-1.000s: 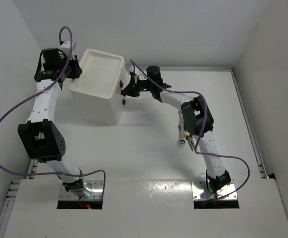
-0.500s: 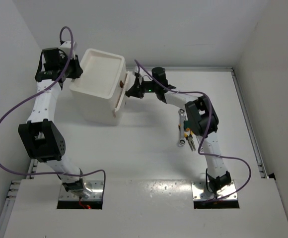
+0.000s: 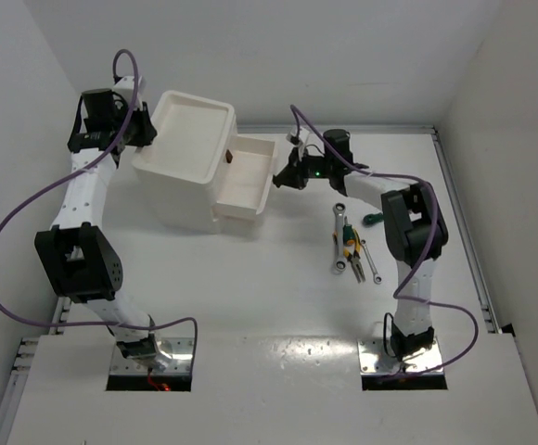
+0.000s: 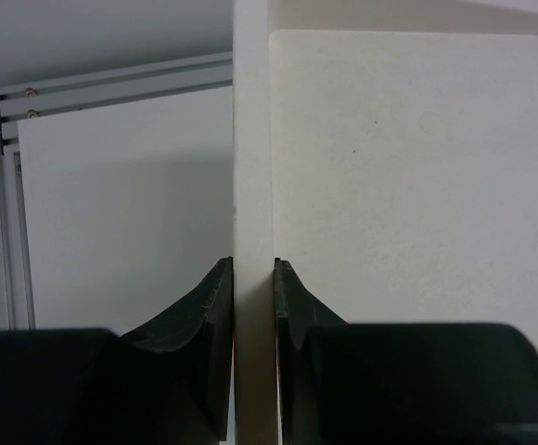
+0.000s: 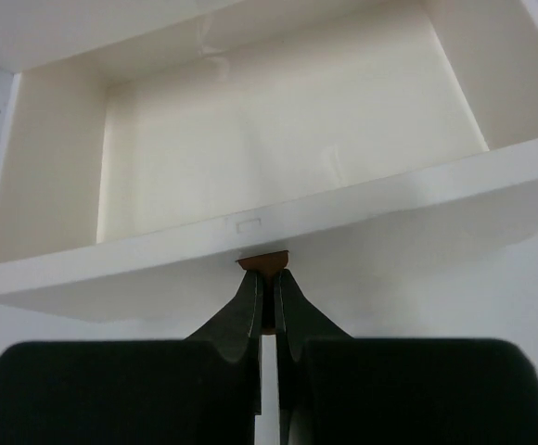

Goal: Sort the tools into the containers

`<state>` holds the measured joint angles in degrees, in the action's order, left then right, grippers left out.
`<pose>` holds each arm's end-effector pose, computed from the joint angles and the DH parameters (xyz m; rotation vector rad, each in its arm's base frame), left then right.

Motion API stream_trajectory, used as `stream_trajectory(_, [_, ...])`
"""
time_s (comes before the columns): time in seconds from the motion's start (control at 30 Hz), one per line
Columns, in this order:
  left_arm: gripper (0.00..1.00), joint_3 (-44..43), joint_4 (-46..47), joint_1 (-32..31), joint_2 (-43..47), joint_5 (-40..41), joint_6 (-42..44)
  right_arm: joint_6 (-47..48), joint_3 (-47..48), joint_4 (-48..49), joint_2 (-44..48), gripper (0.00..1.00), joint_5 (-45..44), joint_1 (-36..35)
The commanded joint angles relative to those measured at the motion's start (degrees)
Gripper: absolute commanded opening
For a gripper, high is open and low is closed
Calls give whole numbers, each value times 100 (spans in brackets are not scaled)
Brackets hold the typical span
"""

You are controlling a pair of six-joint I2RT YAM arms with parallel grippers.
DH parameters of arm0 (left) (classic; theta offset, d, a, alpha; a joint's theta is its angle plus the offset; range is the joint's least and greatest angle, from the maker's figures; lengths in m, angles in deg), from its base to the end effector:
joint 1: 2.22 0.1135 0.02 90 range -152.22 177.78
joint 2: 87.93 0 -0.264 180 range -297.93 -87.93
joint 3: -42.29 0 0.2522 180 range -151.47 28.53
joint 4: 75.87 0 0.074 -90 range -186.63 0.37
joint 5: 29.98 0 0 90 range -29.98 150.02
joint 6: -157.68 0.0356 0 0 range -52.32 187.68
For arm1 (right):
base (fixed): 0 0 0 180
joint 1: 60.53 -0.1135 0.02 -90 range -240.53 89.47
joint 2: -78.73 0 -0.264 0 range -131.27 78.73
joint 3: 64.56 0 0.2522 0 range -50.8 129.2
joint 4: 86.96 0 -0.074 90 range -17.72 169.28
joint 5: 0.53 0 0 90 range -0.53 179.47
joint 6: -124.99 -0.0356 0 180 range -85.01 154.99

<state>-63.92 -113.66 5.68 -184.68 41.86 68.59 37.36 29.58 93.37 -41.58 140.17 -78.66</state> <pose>0.3925 0.0433 0.3660 0.0698 2.0452 -0.2312 0.4347 0.1713 0.1881 -0.9000 1.7826 1.0629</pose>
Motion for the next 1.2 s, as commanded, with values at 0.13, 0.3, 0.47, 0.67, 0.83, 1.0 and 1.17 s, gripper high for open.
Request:
stream_trajectory(0.13, [0,420,-1025,-298,-424,-364,-521,211,-471,-90,737,13,-138,283])
stream_trajectory(0.3, [0,420,-972,-298,-424,-364,-521,54,-594,-21,938,62,-411,284])
stream_trajectory(0.47, [0,420,-972,-298,-371,-364,-521,-368,-630,-1,1369,62,-824,336])
stream_trajectory(0.67, [0,473,-910,-298,-266,-364,-574,-835,12,-2846,1870,36,-2358,450])
stream_trajectory(0.83, [0,526,-796,-298,-204,-364,-574,-221,-565,-4229,2485,35,-3414,766])
stream_trajectory(1.0, [0,578,-796,-298,-151,-469,-574,2184,-1014,-5039,2986,42,-3173,1451])
stream_trajectory(1.17, [0,578,-796,-298,-204,-523,-521,4716,-1148,-5825,3217,45,-1978,2172])
